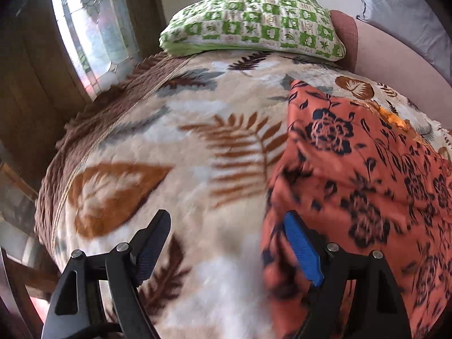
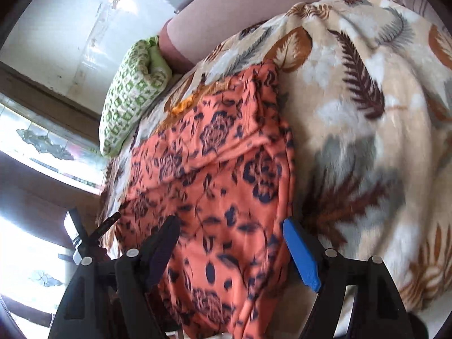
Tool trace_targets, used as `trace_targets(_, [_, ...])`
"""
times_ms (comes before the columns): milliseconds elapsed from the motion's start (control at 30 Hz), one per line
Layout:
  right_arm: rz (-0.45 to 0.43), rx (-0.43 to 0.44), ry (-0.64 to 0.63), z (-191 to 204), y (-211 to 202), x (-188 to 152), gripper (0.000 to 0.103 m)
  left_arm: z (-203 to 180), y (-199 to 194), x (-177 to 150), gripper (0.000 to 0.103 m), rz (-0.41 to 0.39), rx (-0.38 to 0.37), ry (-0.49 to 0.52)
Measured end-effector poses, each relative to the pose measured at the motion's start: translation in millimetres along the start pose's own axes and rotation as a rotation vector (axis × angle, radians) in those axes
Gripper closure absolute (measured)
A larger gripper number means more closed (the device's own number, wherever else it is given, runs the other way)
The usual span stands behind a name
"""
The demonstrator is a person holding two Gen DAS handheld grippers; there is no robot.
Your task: Fold small clothes
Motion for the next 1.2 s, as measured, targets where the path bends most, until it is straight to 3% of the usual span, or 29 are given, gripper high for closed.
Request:
trace_targets(100, [0.001,0.004,-0.023,-1.6,-6.8,-12.1,0.024,7.4,-17.5,-29.5,0.02,0.018,-0.058,-0.052])
trace_targets(200, [0.011,0.024,-0.008,-3.2,-8.7,-20.4,0.024,3.4,-41.6,-47.0,0.02,0.015,-0.067,-0.041])
trace_targets(400, [0.023,0.028,-0.012,-3.8,-16.2,-40.2,0.024,-46.7,-101.8,-73.7,0.019,-0.022,-0.108,0.106])
trace_targets(533, [0.034,0.027,0.002,-10.2,-23.1,-55.3,0.024,-91.8,-120.6,-89.0,0.019,-0.026,-0.136,0.205])
trace_targets(667, [0.053,0.029,0.01,-15.6,-26.2,-69.4,0.024,-134.8,-129.4,-97.0,0.019,-0.035,-0.053,0.312])
trace_targets(733, [0.061,0.043,0.013,-14.9,-27.6,-74.4,0.024,-141.9,-132.0,-100.3,0.019,-0.045,-0.012,0.317])
trace_targets(833, [0.062,0.054,0.006,-12.7,-29.6,-80.0,0.024,-145.8,-133.6,-106.1,0.019,-0.04,-0.038,0.299])
trace_targets(1000, [0.088,0.057,-0.001,-13.7,-26.7,-91.1,0.024,-143.9,-136.2,-114.5,0.019,-0.05,-0.016,0.321])
trace_targets(1200, [0.124,0.019,0.023,-25.8,-16.7,-103.9,0.024,-149.8,-112.3,-129.1,0.019,0.021,0.033,0.379])
Point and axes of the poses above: each gripper's, at about its wrist camera, not at the fingertips, and y roughly the way its jaws point, z to its left, x to its top, the point moved 9 cm from there along y, roughly the way its jaws point, and after that the axes turned 15 degrees about y, right-handed, at the moved point
